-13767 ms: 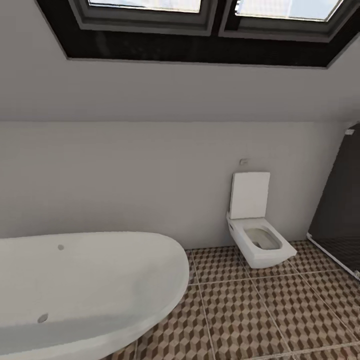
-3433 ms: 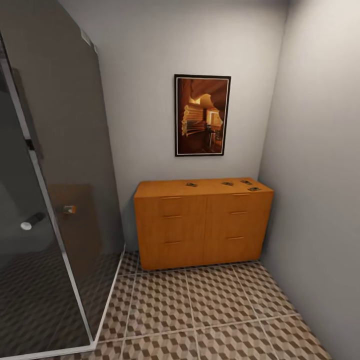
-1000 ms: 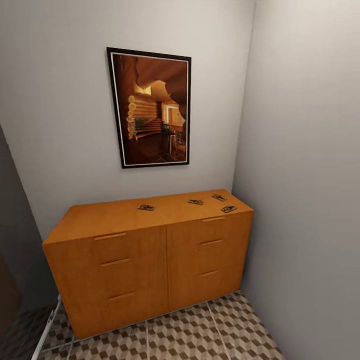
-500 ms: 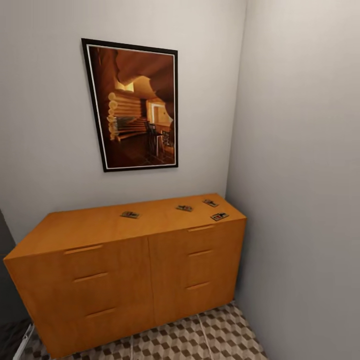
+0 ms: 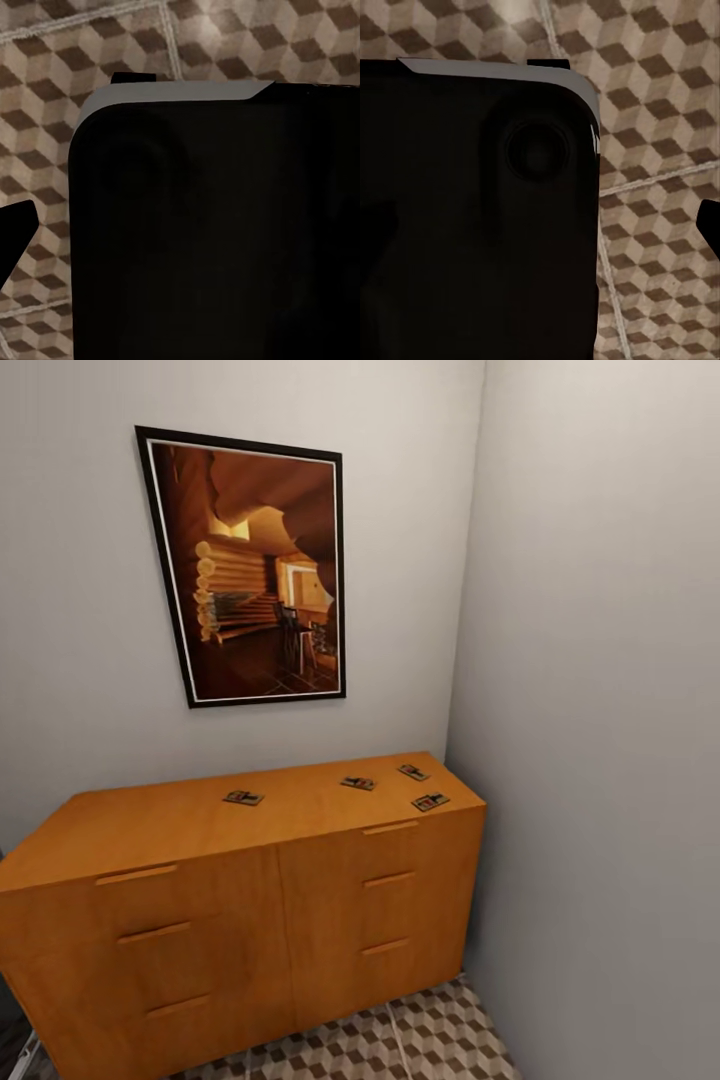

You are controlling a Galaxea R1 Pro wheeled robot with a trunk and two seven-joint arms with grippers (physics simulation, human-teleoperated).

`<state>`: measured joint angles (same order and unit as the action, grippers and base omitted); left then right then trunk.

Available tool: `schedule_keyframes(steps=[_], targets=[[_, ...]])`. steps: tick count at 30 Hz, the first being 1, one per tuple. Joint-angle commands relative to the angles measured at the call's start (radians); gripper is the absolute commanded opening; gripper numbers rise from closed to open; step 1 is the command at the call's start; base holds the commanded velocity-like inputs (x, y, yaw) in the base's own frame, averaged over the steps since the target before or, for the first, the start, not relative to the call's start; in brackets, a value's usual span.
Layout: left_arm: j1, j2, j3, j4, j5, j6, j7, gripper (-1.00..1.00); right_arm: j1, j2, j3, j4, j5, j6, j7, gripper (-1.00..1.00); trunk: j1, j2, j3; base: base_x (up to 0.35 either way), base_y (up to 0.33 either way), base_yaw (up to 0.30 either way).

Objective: Take the four mousetraps from the cabinet in the bathroom and place them on the bathroom floor. Make sure all four end up on the same floor surface, and ensure that at least two of them are either under or directly next to the same bathroom sink.

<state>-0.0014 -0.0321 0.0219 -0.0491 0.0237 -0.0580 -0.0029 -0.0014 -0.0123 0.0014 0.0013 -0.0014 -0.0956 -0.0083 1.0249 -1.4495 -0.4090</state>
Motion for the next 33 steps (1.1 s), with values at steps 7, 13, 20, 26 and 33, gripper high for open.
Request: schedule_keyframes(steps=[7, 13, 20, 26, 33], targets=[[0.0, 0.0, 0.002, 0.0, 0.002, -0.003, 0.0, 1.0, 0.0, 0.0, 0.0, 0.0, 0.0, -0.003, -0.001, 1.0, 0.0, 0.0, -0.001, 0.014, -0.01, 0.0], [0.0, 0.0, 0.003, -0.001, 0.002, -0.004, 0.0, 1.0, 0.0, 0.0, 0.0, 0.0, 0.0, -0.004, -0.001, 1.0, 0.0, 0.0, -0.001, 0.004, -0.003, 0.0], [0.0, 0.0, 0.003, -0.001, 0.002, -0.005, 0.0, 1.0, 0.0, 0.0, 0.0, 0.0, 0.0, -0.004, -0.001, 1.0, 0.0, 0.0, -0.001, 0.001, -0.001, 0.0], [0.0, -0.001, 0.003, -0.001, 0.002, -0.006, 0.0, 1.0, 0.0, 0.0, 0.0, 0.0, 0.0, -0.003, -0.001, 1.0, 0.0, 0.0, -0.001, 0.0, 0.0, 0.0], [0.0, -0.002, 0.003, -0.002, 0.002, -0.007, 0.0, 1.0, 0.0, 0.0, 0.0, 0.0, 0.001, -0.003, -0.001, 1.0, 0.0, 0.0, -0.001, 0.0, 0.0, 0.0]])
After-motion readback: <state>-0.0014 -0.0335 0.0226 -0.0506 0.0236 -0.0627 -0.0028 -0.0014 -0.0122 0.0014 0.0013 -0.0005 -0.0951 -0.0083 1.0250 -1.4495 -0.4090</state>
